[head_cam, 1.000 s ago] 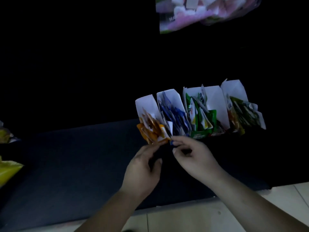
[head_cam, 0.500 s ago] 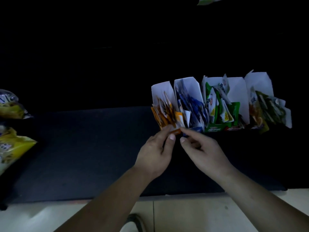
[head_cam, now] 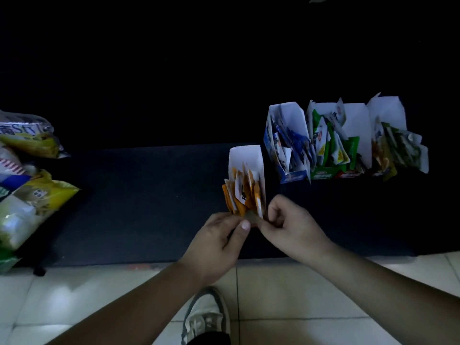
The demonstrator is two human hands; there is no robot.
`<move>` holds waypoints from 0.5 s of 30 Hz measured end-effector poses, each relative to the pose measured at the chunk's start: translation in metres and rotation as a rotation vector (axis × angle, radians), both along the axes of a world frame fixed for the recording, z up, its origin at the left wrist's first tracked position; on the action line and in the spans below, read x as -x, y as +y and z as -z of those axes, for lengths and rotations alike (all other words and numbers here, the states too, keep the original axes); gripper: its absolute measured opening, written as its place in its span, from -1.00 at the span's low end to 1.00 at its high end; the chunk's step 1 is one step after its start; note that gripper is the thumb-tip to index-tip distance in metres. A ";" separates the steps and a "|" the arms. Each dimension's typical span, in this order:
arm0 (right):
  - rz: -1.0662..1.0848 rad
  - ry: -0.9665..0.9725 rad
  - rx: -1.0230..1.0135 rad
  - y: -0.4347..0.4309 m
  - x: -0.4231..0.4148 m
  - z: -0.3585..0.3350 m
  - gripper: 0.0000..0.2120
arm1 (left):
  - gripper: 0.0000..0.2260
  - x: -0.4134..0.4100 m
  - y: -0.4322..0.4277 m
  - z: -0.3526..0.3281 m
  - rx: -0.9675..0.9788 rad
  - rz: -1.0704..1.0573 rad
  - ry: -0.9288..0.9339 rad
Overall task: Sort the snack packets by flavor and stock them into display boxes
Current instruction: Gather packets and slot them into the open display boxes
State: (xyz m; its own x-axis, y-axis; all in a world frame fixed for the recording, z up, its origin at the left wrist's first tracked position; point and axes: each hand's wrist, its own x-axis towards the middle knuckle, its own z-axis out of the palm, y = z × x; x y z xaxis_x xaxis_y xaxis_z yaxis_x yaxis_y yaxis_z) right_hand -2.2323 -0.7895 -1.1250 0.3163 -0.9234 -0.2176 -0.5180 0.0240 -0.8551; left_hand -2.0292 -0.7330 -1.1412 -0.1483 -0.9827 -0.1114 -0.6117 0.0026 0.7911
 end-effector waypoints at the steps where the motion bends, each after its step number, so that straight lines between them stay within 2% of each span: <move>1: 0.013 0.017 -0.023 0.007 0.000 0.000 -0.69 | -0.55 -0.002 0.005 -0.003 -0.025 0.016 -0.001; 6: 0.059 0.139 -0.161 0.041 -0.006 -0.017 -0.77 | -0.77 -0.019 0.039 -0.021 -0.213 0.058 0.059; 9: 0.015 0.270 -0.264 0.054 -0.019 -0.042 -0.72 | -0.77 -0.027 0.056 -0.035 -0.315 0.058 0.139; 12: -0.078 0.404 -0.337 0.061 -0.029 -0.068 -0.63 | -0.74 -0.033 0.058 -0.051 -0.268 0.001 0.082; 15: -0.037 0.459 -0.366 0.065 -0.034 -0.089 -0.57 | -0.75 -0.039 0.052 -0.075 -0.272 0.022 0.013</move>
